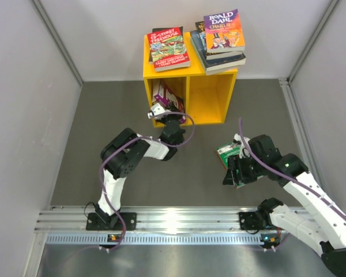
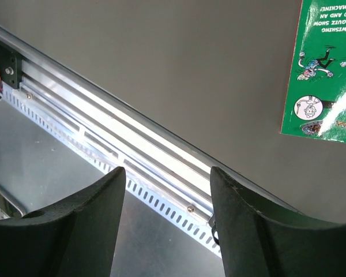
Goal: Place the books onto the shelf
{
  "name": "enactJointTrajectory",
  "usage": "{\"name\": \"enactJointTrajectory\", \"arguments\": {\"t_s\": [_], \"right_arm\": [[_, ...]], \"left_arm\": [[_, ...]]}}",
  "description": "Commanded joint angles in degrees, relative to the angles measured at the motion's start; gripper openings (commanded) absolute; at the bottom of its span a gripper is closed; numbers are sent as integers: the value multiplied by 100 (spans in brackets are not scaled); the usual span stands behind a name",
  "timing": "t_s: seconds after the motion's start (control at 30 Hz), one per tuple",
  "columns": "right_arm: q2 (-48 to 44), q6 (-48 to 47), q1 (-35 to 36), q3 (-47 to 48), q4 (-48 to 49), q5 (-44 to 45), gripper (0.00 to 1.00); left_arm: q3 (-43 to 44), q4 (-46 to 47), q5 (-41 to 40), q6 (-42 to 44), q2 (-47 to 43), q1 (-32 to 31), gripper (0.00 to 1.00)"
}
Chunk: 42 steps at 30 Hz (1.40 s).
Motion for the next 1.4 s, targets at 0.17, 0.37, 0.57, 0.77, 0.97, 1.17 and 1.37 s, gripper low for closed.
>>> {"name": "enactJointTrajectory", "arguments": {"t_s": [0.17, 0.37, 0.57, 0.77, 0.97, 1.17, 1.37], "right_arm": [[-140, -105, 147, -16, 177, 26, 59], [-192, -105, 173, 1, 186, 35, 59], [-228, -70, 173, 10, 194, 52, 59], [-228, -8, 138, 89, 291, 105, 59], [-87, 158, 111, 212, 668, 70, 61], [62, 579, 111, 116, 1169, -88, 61], [-166, 975, 111, 2, 1284, -71, 61]], "left_arm": [[559, 2439, -691, 609, 434, -284, 44], [990, 2439, -560, 1224, 690, -373, 69], [834, 2422, -454, 1725, 427, -399, 81], [148, 2212, -533, 2323, -354, -504, 98], [-521, 790, -551, 1833, -1453, -522, 98], [-759, -170, -269, 1489, -1920, -399, 52], [-161, -1453, -120, 1113, -1911, -364, 65]]}}
